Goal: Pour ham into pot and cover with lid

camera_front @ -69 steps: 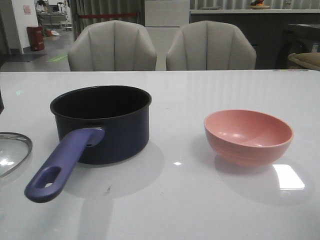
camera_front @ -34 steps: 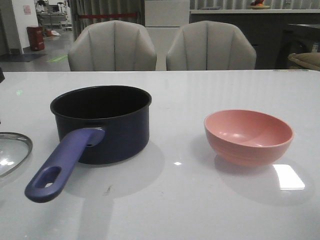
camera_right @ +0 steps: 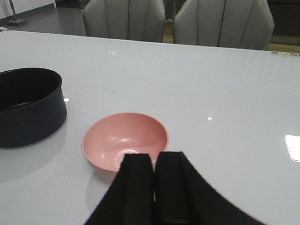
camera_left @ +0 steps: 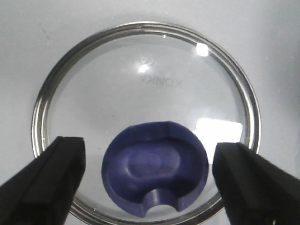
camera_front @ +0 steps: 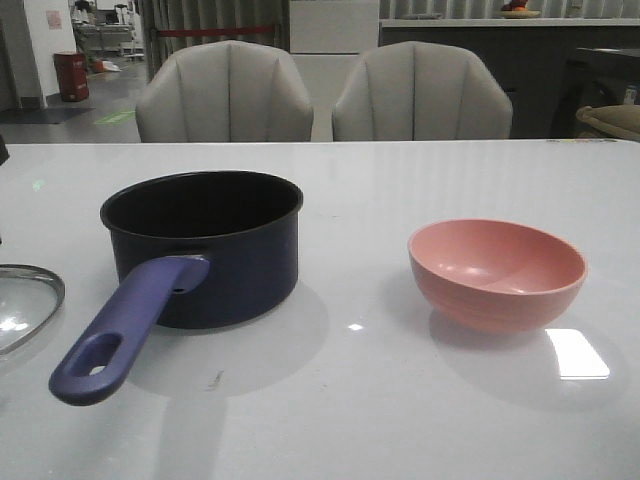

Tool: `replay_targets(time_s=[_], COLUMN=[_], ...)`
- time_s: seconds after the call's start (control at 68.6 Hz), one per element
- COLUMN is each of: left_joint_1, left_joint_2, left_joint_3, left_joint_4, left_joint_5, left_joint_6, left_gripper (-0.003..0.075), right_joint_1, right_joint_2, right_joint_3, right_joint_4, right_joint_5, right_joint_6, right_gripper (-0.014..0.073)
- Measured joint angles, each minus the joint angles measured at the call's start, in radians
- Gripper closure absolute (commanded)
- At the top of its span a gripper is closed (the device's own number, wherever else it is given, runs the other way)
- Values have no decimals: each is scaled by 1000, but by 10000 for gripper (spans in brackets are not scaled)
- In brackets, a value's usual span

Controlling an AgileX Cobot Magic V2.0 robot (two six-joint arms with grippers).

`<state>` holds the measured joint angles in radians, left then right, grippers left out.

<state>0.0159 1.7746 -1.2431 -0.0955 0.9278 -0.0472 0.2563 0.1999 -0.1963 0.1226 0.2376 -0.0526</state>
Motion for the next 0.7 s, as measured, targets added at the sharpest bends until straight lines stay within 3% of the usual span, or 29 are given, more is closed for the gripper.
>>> replay_targets(time_s=[0.612, 0.699], left_joint_1=[-30, -30], left_joint_2=[75, 80], left_joint_3=[-2, -2], left_joint_4=[8, 7], left_joint_5=[3, 3], left_joint_6=[12, 12], left_gripper=[140, 170], right_joint_1=[0, 0], right_joint_2=[0, 0], right_joint_3=[0, 0], right_joint_4=[0, 0], right_joint_5=[0, 0], right_joint_6=[-1, -1], right_gripper=[448, 448])
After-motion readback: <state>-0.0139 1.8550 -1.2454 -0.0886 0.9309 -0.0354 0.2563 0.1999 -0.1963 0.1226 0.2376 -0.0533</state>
